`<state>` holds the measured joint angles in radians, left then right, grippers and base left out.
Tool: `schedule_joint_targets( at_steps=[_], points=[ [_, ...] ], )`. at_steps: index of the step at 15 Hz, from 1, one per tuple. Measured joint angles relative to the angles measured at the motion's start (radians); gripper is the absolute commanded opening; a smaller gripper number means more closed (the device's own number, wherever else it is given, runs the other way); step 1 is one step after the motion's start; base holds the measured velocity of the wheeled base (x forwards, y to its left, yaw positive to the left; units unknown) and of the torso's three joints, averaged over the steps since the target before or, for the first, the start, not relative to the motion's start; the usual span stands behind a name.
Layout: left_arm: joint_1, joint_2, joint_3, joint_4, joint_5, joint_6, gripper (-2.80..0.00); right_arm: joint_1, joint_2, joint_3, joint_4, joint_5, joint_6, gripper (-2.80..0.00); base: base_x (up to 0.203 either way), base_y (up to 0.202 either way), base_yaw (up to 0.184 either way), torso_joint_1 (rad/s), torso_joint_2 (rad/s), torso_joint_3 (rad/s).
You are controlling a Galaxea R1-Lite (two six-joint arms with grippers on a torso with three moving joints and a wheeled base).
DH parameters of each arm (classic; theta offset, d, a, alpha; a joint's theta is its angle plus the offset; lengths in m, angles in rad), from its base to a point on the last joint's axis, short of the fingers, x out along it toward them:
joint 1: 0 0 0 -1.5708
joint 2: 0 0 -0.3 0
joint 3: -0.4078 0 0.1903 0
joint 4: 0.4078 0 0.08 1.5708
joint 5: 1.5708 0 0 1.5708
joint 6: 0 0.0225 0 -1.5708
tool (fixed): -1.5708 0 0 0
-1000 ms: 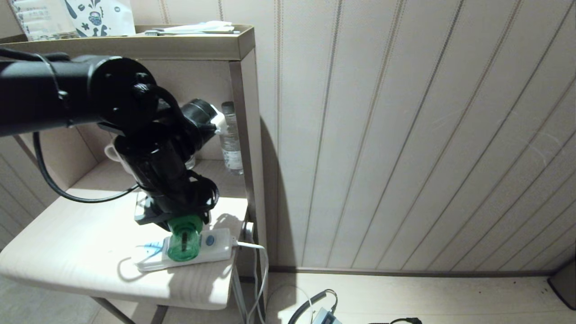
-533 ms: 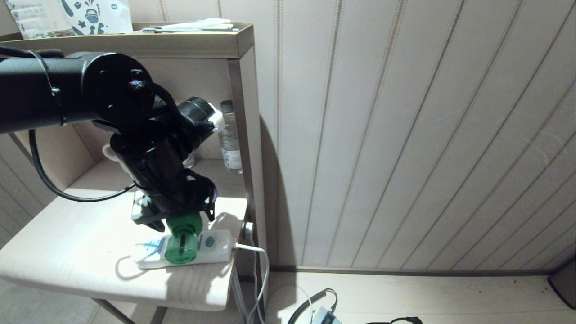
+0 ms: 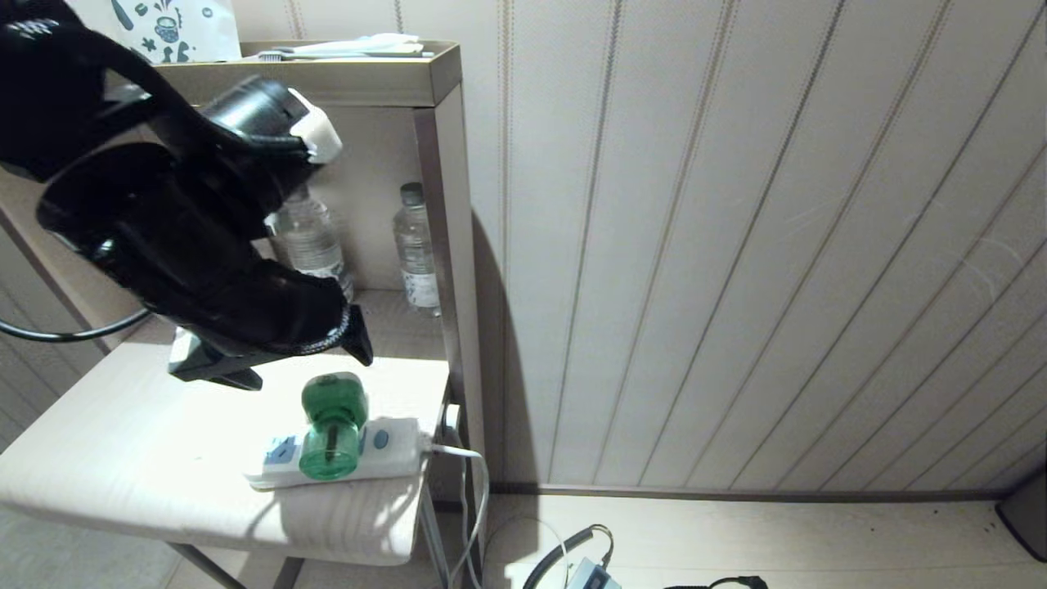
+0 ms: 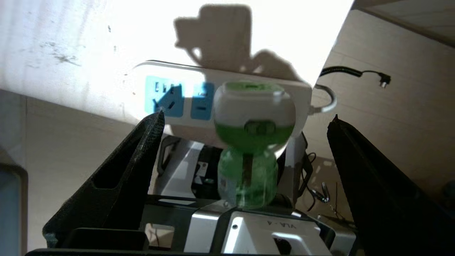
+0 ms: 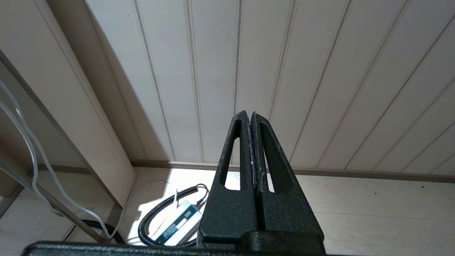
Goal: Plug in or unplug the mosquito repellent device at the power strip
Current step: Hold the socket with your right hand and unplug it with your left hand
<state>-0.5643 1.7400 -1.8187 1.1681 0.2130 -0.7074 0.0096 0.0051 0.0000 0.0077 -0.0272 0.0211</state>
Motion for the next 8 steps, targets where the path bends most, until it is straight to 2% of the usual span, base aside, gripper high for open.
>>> schedule_joint_targets(
  at_steps=[1,4,8],
  points=[
    [-0.001,-0.040,0.010,0.000,0.000,0.017,-2.80,0.000,0.000,0.000,0.000,0.000,0.000,-2.80,0.000,0.000,0.000,0.000,0.00,0.000],
    [-0.002,-0.183,0.063,0.002,0.001,0.065,-2.80,-0.001,0.000,0.000,0.000,0.000,0.000,-2.80,0.000,0.000,0.000,0.000,0.00,0.000],
    [0.011,-0.409,0.210,-0.005,0.017,0.115,-2.80,0.000,0.000,0.000,0.000,0.000,0.000,-2.80,0.000,0.000,0.000,0.000,0.00,0.000]
  ],
)
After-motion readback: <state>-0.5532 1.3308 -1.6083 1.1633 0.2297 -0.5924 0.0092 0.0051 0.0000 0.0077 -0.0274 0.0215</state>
